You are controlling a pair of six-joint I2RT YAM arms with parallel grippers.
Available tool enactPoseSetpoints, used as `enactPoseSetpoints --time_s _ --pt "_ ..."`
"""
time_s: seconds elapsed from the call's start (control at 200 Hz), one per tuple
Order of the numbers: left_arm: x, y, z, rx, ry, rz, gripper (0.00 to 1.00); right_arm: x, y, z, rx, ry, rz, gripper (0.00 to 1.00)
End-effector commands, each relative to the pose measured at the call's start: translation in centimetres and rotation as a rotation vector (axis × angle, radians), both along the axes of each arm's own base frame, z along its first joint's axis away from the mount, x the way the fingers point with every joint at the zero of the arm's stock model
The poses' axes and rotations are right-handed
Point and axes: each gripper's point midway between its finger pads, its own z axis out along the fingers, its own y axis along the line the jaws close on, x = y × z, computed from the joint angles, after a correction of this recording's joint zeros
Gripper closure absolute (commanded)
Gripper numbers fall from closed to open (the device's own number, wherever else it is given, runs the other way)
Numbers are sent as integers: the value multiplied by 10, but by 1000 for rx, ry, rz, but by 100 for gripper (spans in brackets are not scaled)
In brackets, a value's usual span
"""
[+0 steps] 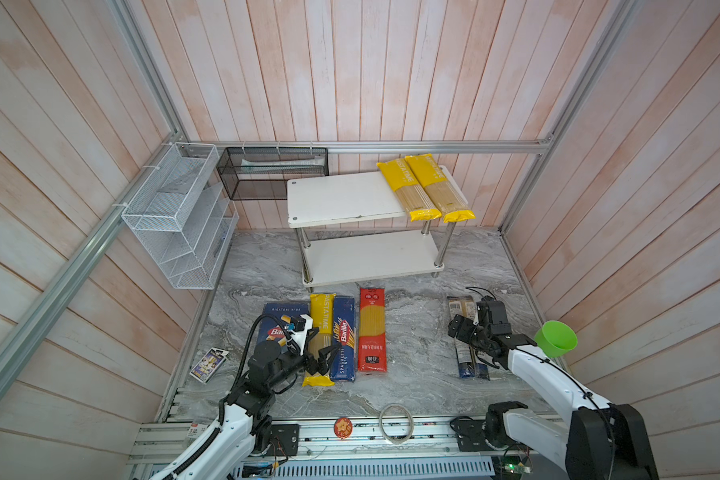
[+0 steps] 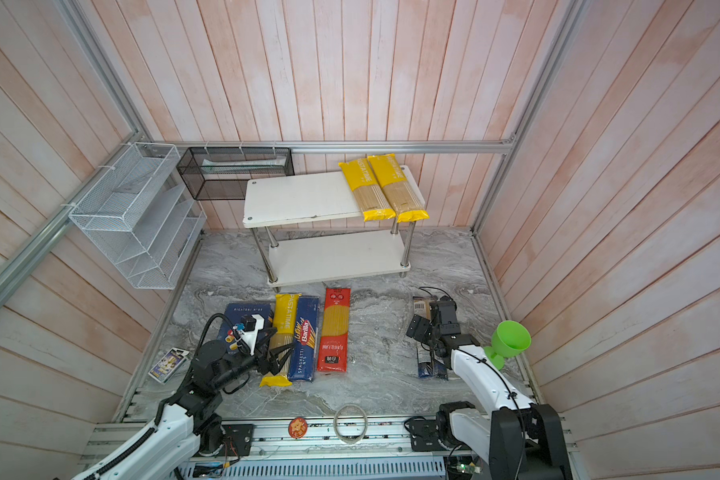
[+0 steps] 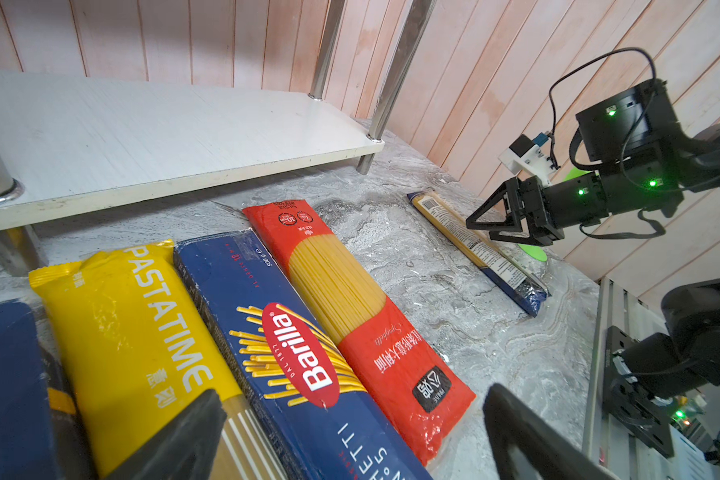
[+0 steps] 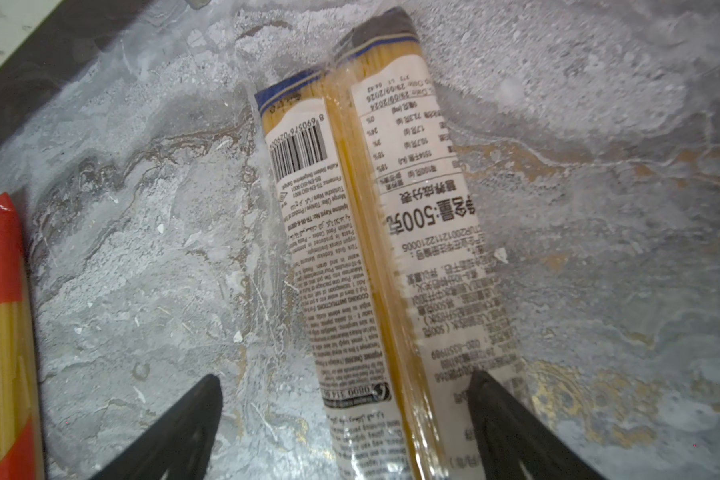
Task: Place and organize the pasta boxes and bags onto the shelf
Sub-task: 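Lower the open right gripper over the clear-wrapped spaghetti pack's middle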
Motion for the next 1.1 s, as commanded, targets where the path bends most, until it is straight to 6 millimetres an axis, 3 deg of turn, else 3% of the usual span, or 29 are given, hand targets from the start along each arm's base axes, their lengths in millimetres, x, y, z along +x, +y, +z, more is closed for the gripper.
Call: enactPoseSetpoints --time_s 0.0,0.185,0.295,0.48,0.64,0.865,1.095 --pt "3 -2 16 -8 -51 -1 0 -10 12 -9 62 45 39 7" --pt "3 -2 17 -8 -51 -1 0 -22 24 -12 138 66 66 7" --pt "3 -2 17 -9 -51 0 0 -25 10 -7 89 58 1 7" --pt "4 0 17 -7 -51 12 0 -12 -15 10 58 -40 -191 6" --pt "3 0 18 -9 -58 15 0 -21 -29 -3 -11 -19 -226 6" --pt "3 1 18 -11 -60 16 0 -30 -7 -28 73 57 -135 5" --pt "3 0 18 -12 -61 13 0 -34 17 -31 172 103 -49 5"
